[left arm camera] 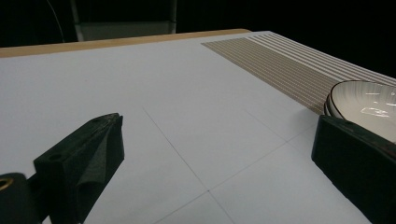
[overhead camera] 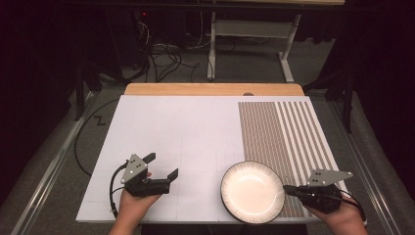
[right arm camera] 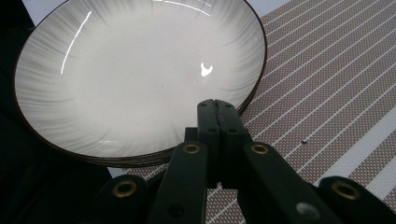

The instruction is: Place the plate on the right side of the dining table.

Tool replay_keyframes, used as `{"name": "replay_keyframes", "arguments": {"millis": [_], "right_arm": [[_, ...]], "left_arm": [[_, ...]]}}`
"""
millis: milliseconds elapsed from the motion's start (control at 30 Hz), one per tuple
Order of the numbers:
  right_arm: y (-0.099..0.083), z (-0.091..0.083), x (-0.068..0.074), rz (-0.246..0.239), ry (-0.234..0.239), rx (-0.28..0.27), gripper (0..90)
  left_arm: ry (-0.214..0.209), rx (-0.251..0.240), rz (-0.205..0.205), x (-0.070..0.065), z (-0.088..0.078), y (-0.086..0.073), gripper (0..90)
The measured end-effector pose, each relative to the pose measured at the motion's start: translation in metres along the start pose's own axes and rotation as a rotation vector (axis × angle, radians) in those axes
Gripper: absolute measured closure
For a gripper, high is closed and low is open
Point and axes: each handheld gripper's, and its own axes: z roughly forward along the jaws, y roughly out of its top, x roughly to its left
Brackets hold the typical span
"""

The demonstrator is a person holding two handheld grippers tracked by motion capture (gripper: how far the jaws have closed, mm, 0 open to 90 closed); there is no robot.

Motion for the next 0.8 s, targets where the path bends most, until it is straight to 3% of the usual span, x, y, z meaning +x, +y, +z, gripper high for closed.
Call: {"name": "replay_keyframes", "arguments": {"millis": [267, 800], "right_arm": [[0.0048, 0.0019, 0.0051, -0.037, -0.023, 0.044, 90.0], [0.0066, 0.0031, 0.008, -0.057, -0.04, 0.061, 90.0]], "left_arm": [[-0.01, 0.003, -0.002, -0.0005, 0.0015, -0.0002, 3.1], [-0.011, 0.012, 0.003, -0.0009, 0.0029, -0.0004, 3.1]]}}
